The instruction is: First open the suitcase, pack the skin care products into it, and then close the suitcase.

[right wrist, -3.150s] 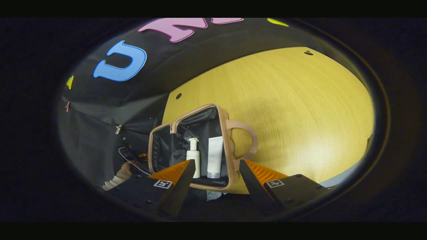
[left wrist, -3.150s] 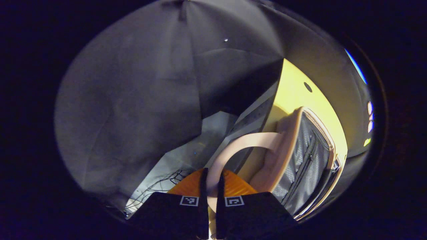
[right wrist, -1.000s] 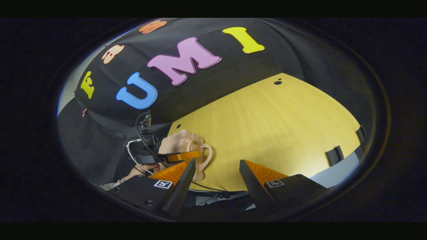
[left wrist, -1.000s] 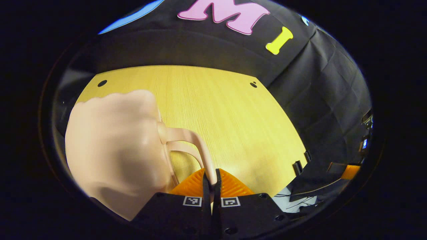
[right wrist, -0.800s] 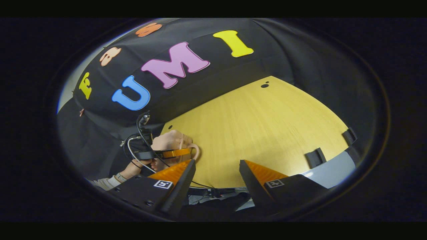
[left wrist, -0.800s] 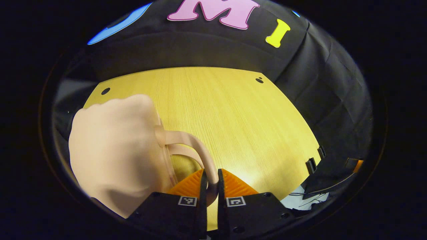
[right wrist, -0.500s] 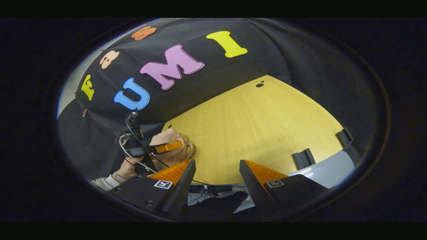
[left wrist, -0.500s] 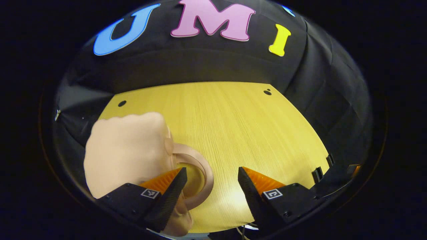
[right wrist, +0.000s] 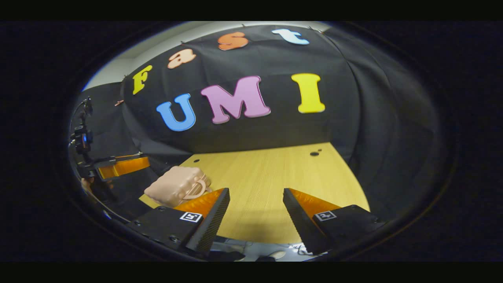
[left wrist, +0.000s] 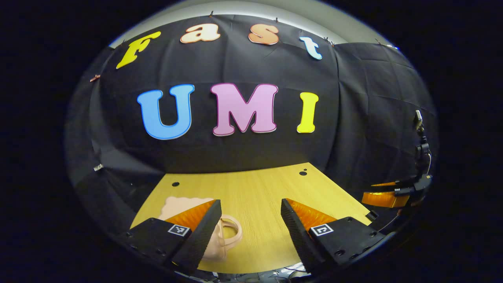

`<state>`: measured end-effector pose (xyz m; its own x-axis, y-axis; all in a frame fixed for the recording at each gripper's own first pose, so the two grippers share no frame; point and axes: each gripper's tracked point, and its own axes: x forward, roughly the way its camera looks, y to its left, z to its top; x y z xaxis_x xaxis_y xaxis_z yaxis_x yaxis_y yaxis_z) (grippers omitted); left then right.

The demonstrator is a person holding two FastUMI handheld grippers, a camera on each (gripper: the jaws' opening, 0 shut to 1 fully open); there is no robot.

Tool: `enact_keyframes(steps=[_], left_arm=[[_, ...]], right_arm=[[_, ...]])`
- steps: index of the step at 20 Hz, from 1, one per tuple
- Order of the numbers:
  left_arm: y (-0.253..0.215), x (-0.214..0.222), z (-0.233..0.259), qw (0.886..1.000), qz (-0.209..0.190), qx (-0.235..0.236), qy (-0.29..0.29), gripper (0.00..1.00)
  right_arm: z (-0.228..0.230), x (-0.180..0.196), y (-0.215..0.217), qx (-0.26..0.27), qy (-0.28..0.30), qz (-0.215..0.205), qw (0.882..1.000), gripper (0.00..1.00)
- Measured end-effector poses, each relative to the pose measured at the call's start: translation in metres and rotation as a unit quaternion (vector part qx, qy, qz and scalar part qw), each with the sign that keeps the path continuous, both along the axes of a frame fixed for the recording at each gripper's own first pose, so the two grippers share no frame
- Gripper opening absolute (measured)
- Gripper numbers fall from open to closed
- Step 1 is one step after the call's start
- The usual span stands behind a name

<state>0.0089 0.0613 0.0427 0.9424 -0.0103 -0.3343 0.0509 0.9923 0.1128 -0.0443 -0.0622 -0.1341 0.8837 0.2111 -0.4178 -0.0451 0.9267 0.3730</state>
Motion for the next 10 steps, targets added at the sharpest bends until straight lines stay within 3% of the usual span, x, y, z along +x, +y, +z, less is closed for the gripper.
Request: enact_keyframes(steps=[1,2,5,10], left_arm=[[0.008,-0.004,0.015,1.0,0.016,0.009,-0.02,0.97],[0.013,-0.009,0.028,0.999,0.025,0.007,-0.03,0.98],[0.018,-0.012,0.06,0.997,0.034,-0.003,-0.073,0.98],[0.018,-0.013,0.081,0.995,0.031,-0.027,-0.095,0.98]], right_arm=[[0.019,0.01,-0.003,-0.012,-0.026,-0.013,1.0,0.75],[0.04,0.017,-0.001,-0.013,-0.047,-0.023,0.999,0.88],[0.093,0.034,0.001,-0.027,-0.111,-0.041,0.993,0.92],[0.126,0.051,0.012,-0.073,-0.16,-0.053,0.983,0.93]])
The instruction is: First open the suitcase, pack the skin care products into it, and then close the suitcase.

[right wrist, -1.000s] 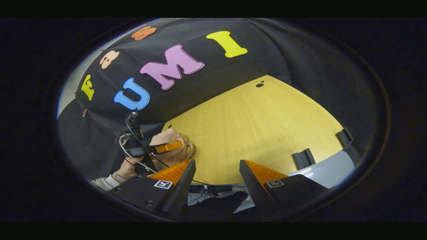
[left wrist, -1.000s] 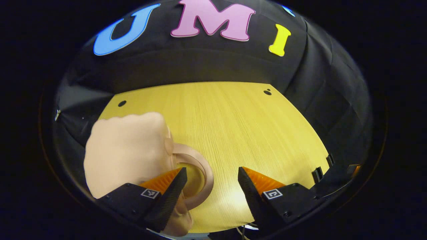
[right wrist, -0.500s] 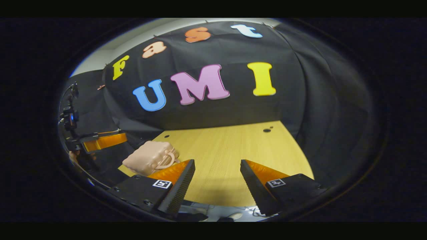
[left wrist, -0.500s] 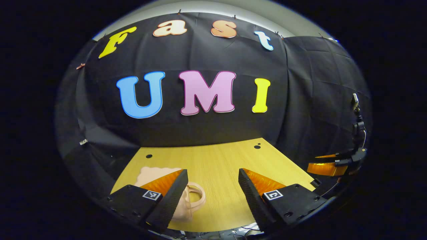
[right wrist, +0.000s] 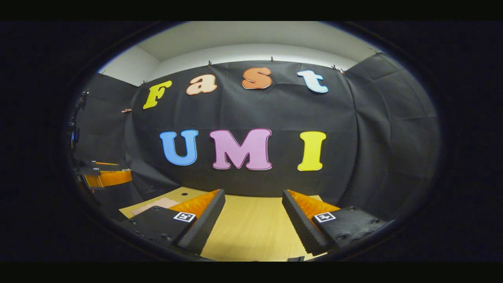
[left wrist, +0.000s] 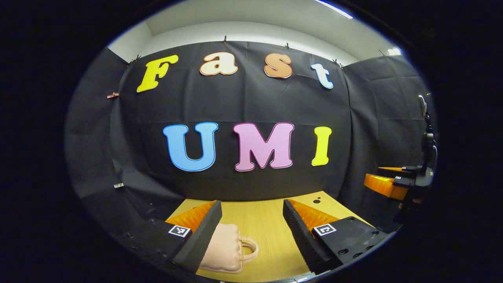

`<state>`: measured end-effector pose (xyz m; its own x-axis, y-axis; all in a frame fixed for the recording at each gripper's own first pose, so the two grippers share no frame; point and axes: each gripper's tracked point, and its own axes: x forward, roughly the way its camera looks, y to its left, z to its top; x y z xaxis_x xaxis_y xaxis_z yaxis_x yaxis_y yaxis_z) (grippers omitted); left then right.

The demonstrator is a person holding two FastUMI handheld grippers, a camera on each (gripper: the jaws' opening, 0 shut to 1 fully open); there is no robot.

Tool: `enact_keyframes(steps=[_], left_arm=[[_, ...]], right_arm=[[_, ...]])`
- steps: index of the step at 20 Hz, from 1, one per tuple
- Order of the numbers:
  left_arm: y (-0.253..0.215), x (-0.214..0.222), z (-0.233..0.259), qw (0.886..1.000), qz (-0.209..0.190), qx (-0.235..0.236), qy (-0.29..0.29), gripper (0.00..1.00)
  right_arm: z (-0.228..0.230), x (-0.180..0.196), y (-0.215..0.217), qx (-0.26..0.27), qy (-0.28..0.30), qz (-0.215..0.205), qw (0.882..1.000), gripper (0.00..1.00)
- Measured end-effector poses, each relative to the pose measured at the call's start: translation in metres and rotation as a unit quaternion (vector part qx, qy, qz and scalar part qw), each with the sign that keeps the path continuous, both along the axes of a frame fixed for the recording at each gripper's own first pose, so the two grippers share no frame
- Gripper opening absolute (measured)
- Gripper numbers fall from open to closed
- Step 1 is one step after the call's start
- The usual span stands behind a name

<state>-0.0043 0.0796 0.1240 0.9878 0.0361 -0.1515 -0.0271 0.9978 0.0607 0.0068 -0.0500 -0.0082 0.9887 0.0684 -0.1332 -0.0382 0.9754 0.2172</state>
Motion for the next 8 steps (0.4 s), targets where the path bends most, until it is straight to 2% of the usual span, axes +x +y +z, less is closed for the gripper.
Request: enact_keyframes(steps=[2,3,4,8], left_arm=[[-0.003,0.009,0.004,1.0,-0.004,-0.003,-0.005,0.98],[-0.004,0.012,0.004,1.0,-0.007,-0.002,-0.01,0.98],[-0.005,0.016,0.006,1.0,-0.007,-0.001,-0.011,0.98],[-0.01,0.025,0.009,1.0,-0.013,-0.02,-0.011,0.98]], right_arm=[[0.009,0.001,0.006,0.001,-0.01,0.002,1.0,0.94],[0.014,0.003,0.005,-0.002,-0.016,-0.002,1.0,0.91],[0.018,0.004,0.004,-0.008,-0.022,-0.005,1.0,0.96],[0.021,0.006,0.0,-0.014,-0.026,-0.017,0.999,0.95]])
